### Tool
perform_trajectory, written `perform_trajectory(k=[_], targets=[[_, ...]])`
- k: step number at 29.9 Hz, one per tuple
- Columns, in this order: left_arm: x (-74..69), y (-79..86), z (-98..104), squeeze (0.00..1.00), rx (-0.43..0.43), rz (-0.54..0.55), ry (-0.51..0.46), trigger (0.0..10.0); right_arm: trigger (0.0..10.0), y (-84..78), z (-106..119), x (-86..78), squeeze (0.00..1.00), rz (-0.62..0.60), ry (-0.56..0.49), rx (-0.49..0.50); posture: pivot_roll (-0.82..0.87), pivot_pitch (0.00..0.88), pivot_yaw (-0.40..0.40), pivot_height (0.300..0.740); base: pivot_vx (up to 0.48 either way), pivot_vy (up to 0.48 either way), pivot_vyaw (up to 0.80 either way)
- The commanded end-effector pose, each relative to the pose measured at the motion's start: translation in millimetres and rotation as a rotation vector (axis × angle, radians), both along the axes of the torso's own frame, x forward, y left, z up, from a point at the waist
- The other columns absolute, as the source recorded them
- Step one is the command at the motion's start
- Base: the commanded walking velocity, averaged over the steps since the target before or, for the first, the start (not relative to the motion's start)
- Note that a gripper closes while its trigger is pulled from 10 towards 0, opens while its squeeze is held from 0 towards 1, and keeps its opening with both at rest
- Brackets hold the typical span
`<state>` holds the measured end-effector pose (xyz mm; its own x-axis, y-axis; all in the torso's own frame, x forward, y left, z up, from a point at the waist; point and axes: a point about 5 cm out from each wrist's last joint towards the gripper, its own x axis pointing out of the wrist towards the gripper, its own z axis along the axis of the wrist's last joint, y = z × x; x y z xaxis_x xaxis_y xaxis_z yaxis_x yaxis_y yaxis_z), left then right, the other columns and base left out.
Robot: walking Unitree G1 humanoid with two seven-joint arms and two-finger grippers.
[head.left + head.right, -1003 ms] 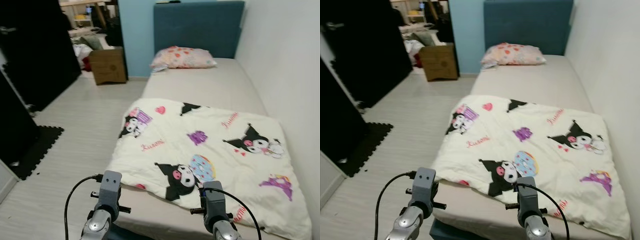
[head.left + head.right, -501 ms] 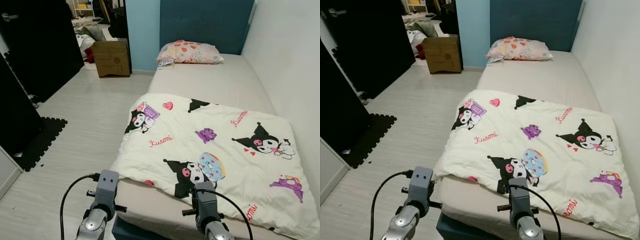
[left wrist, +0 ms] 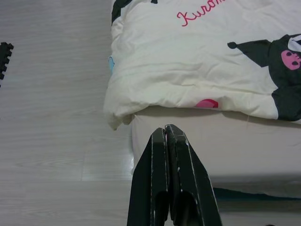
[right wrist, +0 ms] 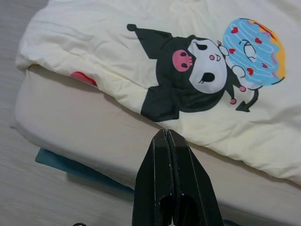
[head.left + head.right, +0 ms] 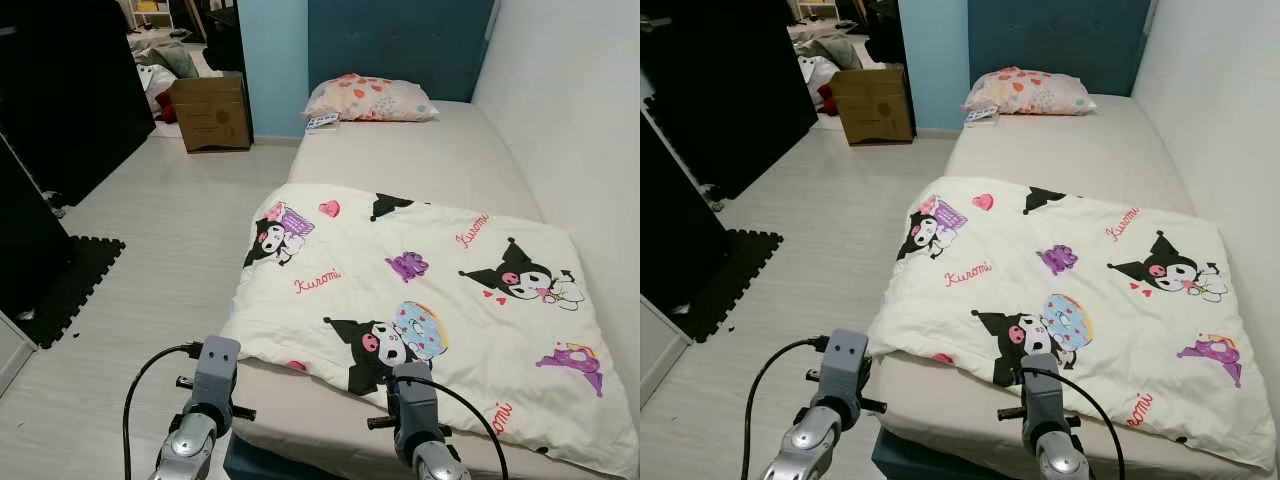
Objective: Clean up the room
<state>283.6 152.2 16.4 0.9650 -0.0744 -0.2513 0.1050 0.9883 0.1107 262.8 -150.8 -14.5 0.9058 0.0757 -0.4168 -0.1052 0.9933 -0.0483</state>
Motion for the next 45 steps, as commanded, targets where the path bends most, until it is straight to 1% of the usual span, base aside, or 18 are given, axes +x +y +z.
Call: perform_trajectory(k=[1, 4, 8, 20, 23, 24, 25, 26, 28, 33, 34, 39, 42, 44, 45], targets=[[-4.0, 2.3, -4.1, 0.00, 0.021, -0.018, 0.013, 10.0, 10.0, 0.0, -2.2, -1.4, 0.00, -0.016, 0.014, 0.012, -0.01, 0.102, 0.040, 0.740, 0.000, 0.480, 0.00], [-3.5, 2.5, -3.2, 0.00, 0.032, -0.017, 0.007, 10.0, 10.0, 0.0, -2.2, -1.4, 0.00, -0.017, 0.015, 0.012, -0.01, 0.103, 0.042, 0.740, 0.000, 0.160, 0.00], [-2.4, 1.9, -4.1, 0.00, 0.029, -0.015, 0.025, 10.0, 10.0, -0.8, -2.1, -0.9, 0.00, -0.023, 0.015, 0.013, -0.01, 0.107, 0.043, 0.740, 0.000, 0.000, 0.00], [1.1, -0.6, -0.8, 0.00, 0.059, -0.031, 0.011, 10.0, 10.0, -4.4, -1.6, 0.4, 0.00, -0.031, 0.017, 0.013, -0.01, 0.103, 0.041, 0.740, 0.000, 0.000, 0.00], [1.0, 2.2, -2.5, 0.00, 0.036, 0.025, 0.019, 10.0, 10.0, -4.0, 3.3, 6.2, 0.00, -0.026, 0.003, 0.015, -0.01, 0.106, 0.037, 0.740, 0.000, 0.000, 0.00], [1.0, 2.2, -2.5, 0.00, 0.036, 0.025, 0.019, 10.0, 10.0, -4.0, 3.3, 6.2, 0.00, -0.026, 0.003, 0.015, -0.01, 0.106, 0.037, 0.740, 0.000, 0.000, 0.00], [0.7, 4.1, -3.3, 0.00, 0.018, 0.064, 0.022, 10.0, 10.0, -3.7, 7.5, 10.6, 0.00, -0.020, -0.013, 0.017, -0.01, 0.107, 0.033, 0.740, 0.000, 0.000, 0.00], [0.7, 4.1, -3.3, 0.00, 0.018, 0.064, 0.022, 10.0, 10.0, -3.7, 7.5, 10.6, 0.00, -0.020, -0.013, 0.017, -0.01, 0.107, 0.033, 0.740, 0.000, 0.000, 0.00], [0.2, 5.6, -3.3, 0.00, -0.016, 0.115, 0.019, 10.0, 10.0, -3.0, 14.8, 17.6, 0.00, -0.001, -0.042, 0.010, -0.01, 0.107, 0.027, 0.740, 0.000, 0.000, 0.00], [-1.0, 3.3, -3.1, 0.00, -0.025, 0.119, 0.011, 10.0, 10.0, -0.2, 22.2, 24.6, 0.00, 0.028, -0.070, 0.000, -0.01, 0.108, 0.020, 0.740, 0.000, 0.000, 0.00], [-3.1, 1.6, -4.1, 0.00, -0.025, 0.122, 0.010, 10.0, 10.0, 4.6, 26.4, 28.8, 0.00, 0.072, -0.085, -0.016, -0.01, 0.107, 0.013, 0.740, 0.000, 0.000, 0.00], [-5.0, 1.8, -4.0, 0.00, -0.018, 0.130, -0.002, 10.0, 10.0, 8.1, 26.9, 29.4, 0.00, 0.098, -0.089, -0.024, -0.01, 0.109, 0.010, 0.740, 0.000, 0.000, 0.00], [-5.0, 3.9, -2.4, 0.00, -0.033, 0.129, -0.013, 10.0, 10.0, 9.1, 26.3, 28.8, 0.00, 0.101, -0.087, -0.023, -0.01, 0.107, 0.010, 0.740, 0.000, -0.320, 0.00], [-3.6, 7.9, 1.1, 0.00, -0.078, 0.162, -0.034, 10.0, 10.0, 9.7, 25.4, 27.8, 0.00, 0.103, -0.084, -0.022, -0.01, 0.109, 0.014, 0.740, 0.000, 0.000, 0.00], [-2.7, 9.4, 2.1, 0.00, -0.070, 0.166, -0.039, 10.0, 10.0, 9.7, 24.7, 27.1, 0.00, 0.102, -0.082, -0.021, -0.01, 0.109, 0.014, 0.740, 0.000, 0.000, 0.00]])
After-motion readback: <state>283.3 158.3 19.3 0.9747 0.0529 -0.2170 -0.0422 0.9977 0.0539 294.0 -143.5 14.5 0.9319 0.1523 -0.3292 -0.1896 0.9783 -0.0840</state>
